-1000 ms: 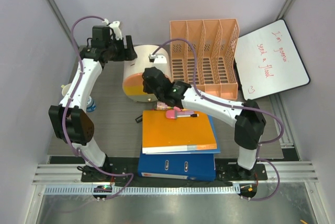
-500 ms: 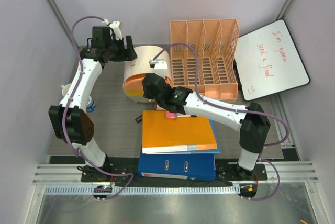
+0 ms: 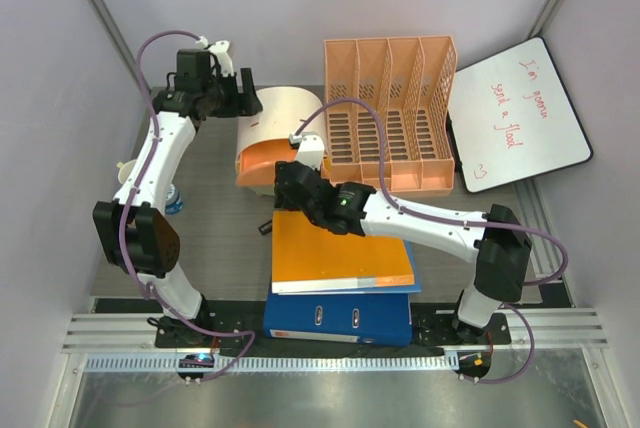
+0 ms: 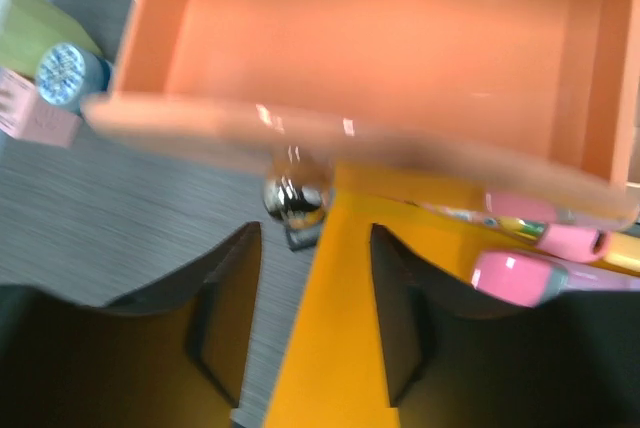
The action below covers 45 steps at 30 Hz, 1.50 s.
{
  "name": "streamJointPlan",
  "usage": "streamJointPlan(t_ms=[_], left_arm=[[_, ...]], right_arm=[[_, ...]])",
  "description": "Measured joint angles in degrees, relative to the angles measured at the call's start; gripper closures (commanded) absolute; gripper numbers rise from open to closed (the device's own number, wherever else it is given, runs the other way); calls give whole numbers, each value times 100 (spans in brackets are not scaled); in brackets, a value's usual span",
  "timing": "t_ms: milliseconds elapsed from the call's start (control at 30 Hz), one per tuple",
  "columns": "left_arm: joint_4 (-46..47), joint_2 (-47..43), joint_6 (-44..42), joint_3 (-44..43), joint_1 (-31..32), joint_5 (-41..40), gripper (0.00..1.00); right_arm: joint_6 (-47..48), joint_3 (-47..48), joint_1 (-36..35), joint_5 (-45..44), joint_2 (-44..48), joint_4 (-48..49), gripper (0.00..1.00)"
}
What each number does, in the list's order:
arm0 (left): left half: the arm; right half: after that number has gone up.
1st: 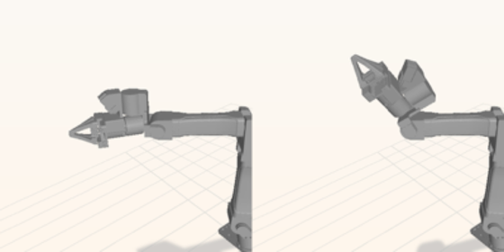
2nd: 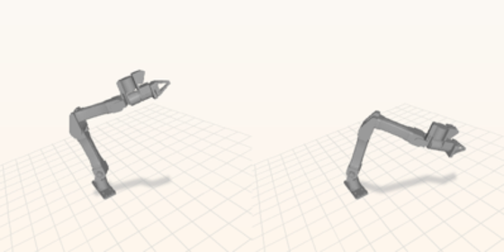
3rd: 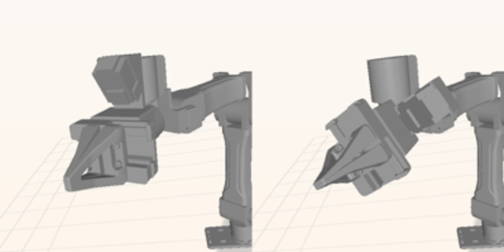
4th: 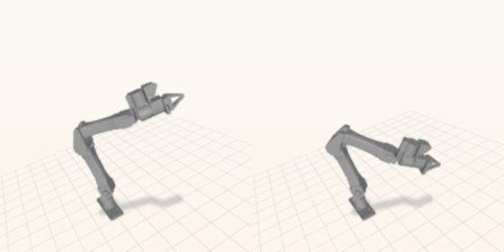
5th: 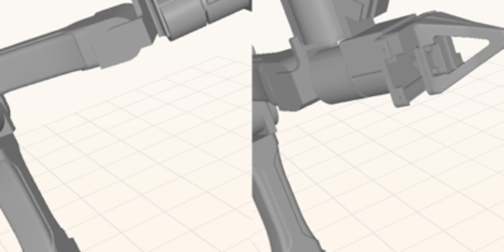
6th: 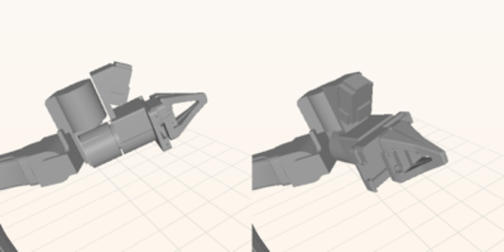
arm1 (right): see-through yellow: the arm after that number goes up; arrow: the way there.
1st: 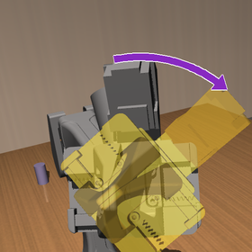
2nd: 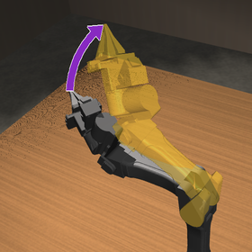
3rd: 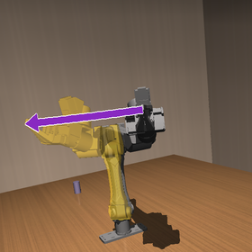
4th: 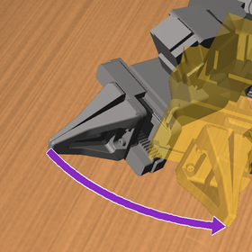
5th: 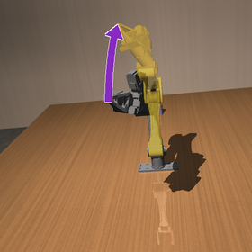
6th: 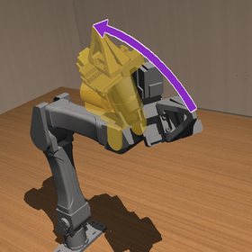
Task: Organize the desk
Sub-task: Open the drawer in the storage box, then pick up the stationery from the center of the board.
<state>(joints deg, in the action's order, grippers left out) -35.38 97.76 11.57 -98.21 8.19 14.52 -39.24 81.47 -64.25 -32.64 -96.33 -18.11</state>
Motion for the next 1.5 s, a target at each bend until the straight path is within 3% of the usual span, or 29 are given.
streamJointPlan(t_ms=[133,367,633,767,1033,1500], left_arm=[[-24,0,-2,0,13,0,24],[-24,0,-4,0,22,-2,24],[-291,0,-22,-243,33,-48,23],[-428,0,7,-533,33,-33,23],[-590,-4,199,-763,90,258,23],[-662,42,299,-763,555,225,24]], right_arm=[[13,-46,-11,85,-4,-393,33],[35,-125,-15,247,146,-964,35],[28,-1062,44,68,1993,-1478,31],[4,-1438,382,42,2476,-1484,31],[-15,-2343,721,343,1967,-1388,32],[203,-2723,846,863,1519,-391,30]])
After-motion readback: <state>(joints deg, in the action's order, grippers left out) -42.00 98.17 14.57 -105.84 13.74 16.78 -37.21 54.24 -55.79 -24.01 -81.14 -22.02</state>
